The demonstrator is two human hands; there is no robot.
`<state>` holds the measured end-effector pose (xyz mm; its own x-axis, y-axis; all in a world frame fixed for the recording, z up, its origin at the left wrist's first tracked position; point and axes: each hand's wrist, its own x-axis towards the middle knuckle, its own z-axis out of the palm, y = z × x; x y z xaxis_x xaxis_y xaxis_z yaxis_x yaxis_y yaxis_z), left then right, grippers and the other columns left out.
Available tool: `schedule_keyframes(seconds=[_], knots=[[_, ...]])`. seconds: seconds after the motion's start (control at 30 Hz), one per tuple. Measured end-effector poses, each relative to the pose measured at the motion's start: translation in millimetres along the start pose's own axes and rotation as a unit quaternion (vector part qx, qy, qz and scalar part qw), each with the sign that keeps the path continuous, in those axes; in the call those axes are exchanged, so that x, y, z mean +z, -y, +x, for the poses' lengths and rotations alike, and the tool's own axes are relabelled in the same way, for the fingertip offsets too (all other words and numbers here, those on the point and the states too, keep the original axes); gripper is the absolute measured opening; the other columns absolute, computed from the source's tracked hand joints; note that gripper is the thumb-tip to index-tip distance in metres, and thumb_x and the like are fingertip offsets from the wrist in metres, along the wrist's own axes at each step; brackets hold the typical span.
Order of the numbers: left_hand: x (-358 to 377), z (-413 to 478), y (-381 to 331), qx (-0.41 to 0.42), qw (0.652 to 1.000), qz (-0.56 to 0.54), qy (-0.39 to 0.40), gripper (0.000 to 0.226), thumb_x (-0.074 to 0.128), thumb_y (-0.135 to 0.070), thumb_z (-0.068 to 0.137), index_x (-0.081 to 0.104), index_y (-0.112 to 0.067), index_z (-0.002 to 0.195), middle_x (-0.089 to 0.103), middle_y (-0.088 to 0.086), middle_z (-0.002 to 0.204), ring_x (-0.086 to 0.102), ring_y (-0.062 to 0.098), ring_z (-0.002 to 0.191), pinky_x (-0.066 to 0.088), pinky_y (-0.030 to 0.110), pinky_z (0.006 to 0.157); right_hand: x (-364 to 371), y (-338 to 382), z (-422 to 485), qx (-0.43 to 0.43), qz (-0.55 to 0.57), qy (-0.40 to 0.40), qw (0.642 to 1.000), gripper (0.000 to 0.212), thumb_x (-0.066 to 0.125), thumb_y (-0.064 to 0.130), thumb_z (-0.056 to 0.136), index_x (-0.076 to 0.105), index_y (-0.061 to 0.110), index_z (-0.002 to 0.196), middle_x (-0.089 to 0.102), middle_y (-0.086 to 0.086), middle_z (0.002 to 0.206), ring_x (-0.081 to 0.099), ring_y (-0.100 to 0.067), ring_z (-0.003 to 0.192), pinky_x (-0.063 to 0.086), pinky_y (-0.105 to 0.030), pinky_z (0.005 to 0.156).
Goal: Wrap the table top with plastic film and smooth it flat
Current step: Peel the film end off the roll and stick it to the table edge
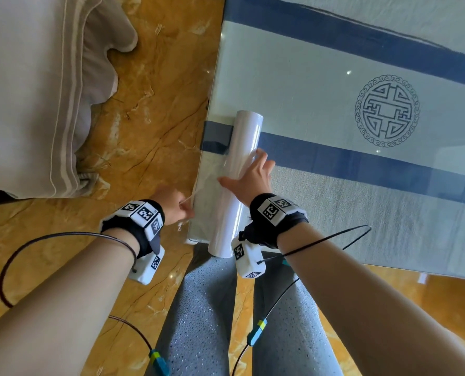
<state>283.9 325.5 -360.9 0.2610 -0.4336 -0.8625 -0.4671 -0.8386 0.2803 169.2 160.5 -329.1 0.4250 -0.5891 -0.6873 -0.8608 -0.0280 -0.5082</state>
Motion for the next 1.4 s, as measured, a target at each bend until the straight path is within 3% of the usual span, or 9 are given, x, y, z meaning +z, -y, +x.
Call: schedule_keyframes(seconds=[0.4,0.53,0.73,0.83,1.0,1.17,1.23,1.3,1.4], knots=[[2,-1,9,-0.078,0.977,-0.198,0.010,0.018,0.062,-0.025,0.084,0.062,-0.011,0.096,0.068,0.009,0.092,0.064,0.027,0.089,0.048,0.038,0.079,-13,-27,-4,0.009,0.091,-0.014,0.996,0.116,0.081,0.018,0.074,-0.004,0.012,0.154,0.013,-0.010,0.151,0.021,-0.023,0.140,0.021,-0.022,0.101],[-9,-2,-28,-0.011,0.939,-0.310,-0.148,0.026,0.054,-0.046,0.090,0.049,-0.021,0.083,0.052,0.000,0.076,0.049,0.016,0.068,0.035,0.028,0.059,-22,-28,-10,-0.020,0.114,0.072,0.991,0.106,0.080,0.011,0.075,0.003,0.017,0.149,0.026,-0.008,0.143,0.037,-0.025,0.130,0.047,-0.036,0.102],[-29,-7,-81,0.110,0.895,-0.432,-0.024,0.049,0.032,-0.064,0.094,0.061,-0.025,0.104,0.063,-0.005,0.095,0.060,0.012,0.088,0.046,0.025,0.079,-26,-19,-20,0.059,0.284,0.219,0.932,0.086,0.075,0.000,0.080,0.024,0.031,0.142,0.056,-0.002,0.117,0.066,-0.020,0.106,0.060,-0.048,0.083],[-30,-3,-78,0.124,0.893,-0.430,-0.046,0.046,0.034,-0.058,0.096,0.068,-0.028,0.099,0.070,-0.017,0.078,0.065,-0.003,0.072,0.048,0.011,0.061,-22,-11,-18,0.052,0.299,0.200,0.932,0.079,0.076,0.000,0.080,0.028,0.027,0.138,0.055,-0.003,0.117,0.066,-0.015,0.101,0.060,-0.048,0.082],[-27,5,-74,0.101,0.887,-0.437,-0.113,0.018,0.044,-0.029,0.101,0.054,-0.021,0.088,0.054,0.002,0.076,0.053,0.017,0.070,0.046,0.039,0.071,-19,-4,-11,0.057,0.242,0.200,0.948,0.076,0.078,0.015,0.077,0.028,0.021,0.134,0.058,-0.009,0.120,0.064,-0.027,0.108,0.055,-0.056,0.090],[-34,9,-72,0.097,0.896,-0.400,-0.165,0.026,0.043,-0.043,0.099,0.054,-0.023,0.086,0.059,-0.001,0.079,0.058,0.015,0.071,0.051,0.035,0.067,-16,9,-8,0.035,0.185,0.152,0.970,0.071,0.080,0.044,0.078,0.032,0.017,0.124,0.059,-0.009,0.121,0.065,-0.020,0.104,0.055,-0.028,0.068],[-36,10,-74,0.098,0.891,-0.419,-0.142,0.029,0.044,-0.055,0.094,0.053,-0.029,0.085,0.059,-0.006,0.080,0.060,0.009,0.070,0.053,0.025,0.060,-16,11,-4,0.006,0.157,0.126,0.979,0.073,0.080,0.042,0.079,0.030,0.014,0.123,0.053,-0.012,0.125,0.059,-0.023,0.112,0.052,-0.029,0.072],[-39,12,-74,0.115,0.886,-0.430,-0.130,0.019,0.050,-0.042,0.096,0.049,-0.029,0.081,0.055,-0.007,0.076,0.056,0.006,0.065,0.050,0.020,0.055,-18,12,0,-0.007,0.144,0.117,0.983,0.075,0.081,0.039,0.079,0.030,0.011,0.126,0.051,-0.014,0.128,0.056,-0.026,0.117,0.053,-0.036,0.081],[-44,17,-74,0.118,0.892,-0.415,-0.137,0.017,0.053,-0.021,0.097,0.048,-0.023,0.080,0.054,-0.001,0.077,0.054,0.009,0.066,0.052,0.022,0.057,-20,9,3,-0.005,0.145,0.127,0.981,0.075,0.082,0.039,0.078,0.030,0.011,0.126,0.053,-0.009,0.123,0.059,-0.017,0.107,0.048,-0.020,0.063]])
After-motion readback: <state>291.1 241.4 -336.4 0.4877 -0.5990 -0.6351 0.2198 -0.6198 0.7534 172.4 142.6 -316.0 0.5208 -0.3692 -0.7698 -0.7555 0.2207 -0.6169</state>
